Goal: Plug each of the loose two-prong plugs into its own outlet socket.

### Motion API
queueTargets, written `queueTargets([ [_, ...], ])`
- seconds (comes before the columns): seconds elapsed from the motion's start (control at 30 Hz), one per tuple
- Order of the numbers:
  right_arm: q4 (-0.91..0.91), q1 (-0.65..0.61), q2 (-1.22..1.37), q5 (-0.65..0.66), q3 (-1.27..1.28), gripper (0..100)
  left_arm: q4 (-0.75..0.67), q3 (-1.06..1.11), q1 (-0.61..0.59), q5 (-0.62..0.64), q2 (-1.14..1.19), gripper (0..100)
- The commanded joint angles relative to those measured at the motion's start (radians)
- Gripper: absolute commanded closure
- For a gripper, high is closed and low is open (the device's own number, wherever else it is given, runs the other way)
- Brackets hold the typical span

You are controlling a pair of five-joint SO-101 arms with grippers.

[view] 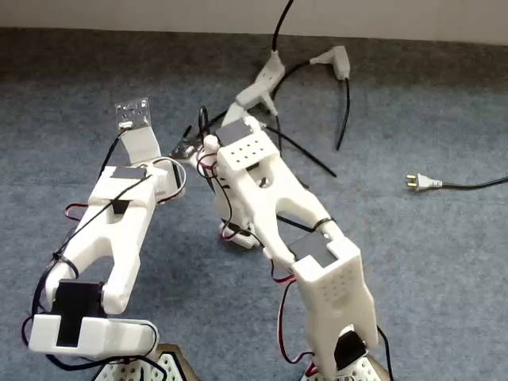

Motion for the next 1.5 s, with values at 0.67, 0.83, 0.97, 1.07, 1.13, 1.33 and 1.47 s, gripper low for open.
queueTargets([
  [0.67, -0.199, 0.934, -0.068, 0.523, -0.248, 73.1, -0.018, -0.036, -0.007, 0.008, -0.039, 83],
  [0.83, -0.346, 1.000, 0.065, 0.560, -0.226, 73.1, -0.018, -0.036, -0.007, 0.008, -0.038, 83],
  [0.97, -0.527, 1.018, 0.174, 0.232, -0.226, 73.1, -0.018, -0.036, -0.007, 0.008, -0.038, 83],
  [1.07, -0.622, 1.027, 0.202, -0.120, -0.226, 73.1, -0.018, -0.036, -0.007, 0.008, -0.038, 83],
  [1.13, -0.619, 1.027, 0.202, -0.282, -0.226, 73.1, -0.018, -0.036, -0.007, 0.008, -0.038, 83],
  [1.33, -0.499, 1.021, 0.153, -0.420, -0.226, 73.1, -0.058, -0.010, -0.007, 0.008, -0.038, 83],
  [1.47, -0.495, 1.035, 0.153, -0.440, -0.226, 73.1, -0.109, 0.027, -0.007, 0.008, -0.047, 83],
])
